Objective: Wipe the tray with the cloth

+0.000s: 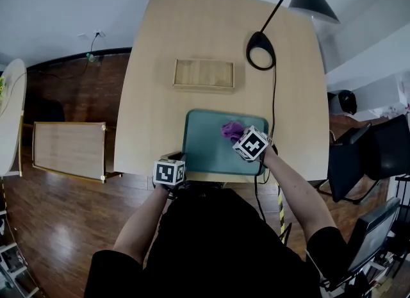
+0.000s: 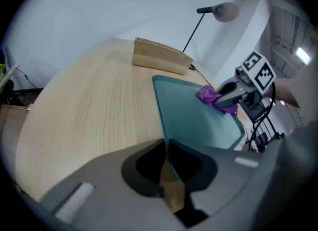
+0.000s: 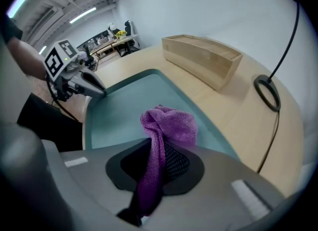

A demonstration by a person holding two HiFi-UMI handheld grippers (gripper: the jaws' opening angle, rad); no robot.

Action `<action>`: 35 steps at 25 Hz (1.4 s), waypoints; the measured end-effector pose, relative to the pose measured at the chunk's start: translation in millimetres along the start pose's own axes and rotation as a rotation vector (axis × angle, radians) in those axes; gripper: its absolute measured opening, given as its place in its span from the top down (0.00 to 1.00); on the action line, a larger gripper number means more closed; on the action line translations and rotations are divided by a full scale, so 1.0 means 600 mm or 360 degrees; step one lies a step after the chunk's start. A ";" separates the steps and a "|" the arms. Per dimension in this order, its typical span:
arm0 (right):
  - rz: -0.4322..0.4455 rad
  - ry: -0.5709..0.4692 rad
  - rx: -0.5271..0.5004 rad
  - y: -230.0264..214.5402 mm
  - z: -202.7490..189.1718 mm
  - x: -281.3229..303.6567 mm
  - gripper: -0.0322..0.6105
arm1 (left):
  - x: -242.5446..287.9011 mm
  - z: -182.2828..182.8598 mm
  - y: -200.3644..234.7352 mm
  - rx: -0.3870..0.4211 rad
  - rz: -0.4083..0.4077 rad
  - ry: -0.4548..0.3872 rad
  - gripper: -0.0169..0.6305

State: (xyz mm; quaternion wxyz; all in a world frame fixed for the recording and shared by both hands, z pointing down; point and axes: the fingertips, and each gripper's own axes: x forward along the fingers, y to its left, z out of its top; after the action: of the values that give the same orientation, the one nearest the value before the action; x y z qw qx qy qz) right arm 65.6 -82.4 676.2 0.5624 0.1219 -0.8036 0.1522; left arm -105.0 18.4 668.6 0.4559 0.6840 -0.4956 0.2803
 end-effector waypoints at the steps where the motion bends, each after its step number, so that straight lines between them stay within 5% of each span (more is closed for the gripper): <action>1: 0.0033 0.0001 -0.0002 0.021 -0.010 0.000 0.87 | 0.000 0.000 0.001 0.0001 0.0001 -0.0004 0.90; 9: 0.0243 -0.0015 0.0033 0.164 -0.070 -0.012 0.88 | 0.002 0.001 0.000 0.0009 -0.0016 -0.0028 0.90; 16: 0.0385 0.0033 -0.0020 0.196 -0.097 -0.014 0.87 | 0.000 0.003 -0.001 0.0028 0.0001 -0.0027 0.90; 25: 0.0096 -0.0075 0.0086 0.028 -0.069 -0.024 0.87 | -0.001 0.002 0.000 0.0024 0.0011 -0.0037 0.90; 35: -0.0106 0.0079 0.0073 -0.123 -0.056 -0.032 0.87 | -0.002 0.002 0.001 0.0005 0.0012 -0.0045 0.90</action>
State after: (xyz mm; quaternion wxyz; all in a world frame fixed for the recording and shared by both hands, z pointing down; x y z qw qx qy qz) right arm 128.2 -137.1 677.1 0.5840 0.1577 -0.7812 0.1547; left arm -105.9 18.0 667.3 0.4469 0.6867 -0.5041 0.2732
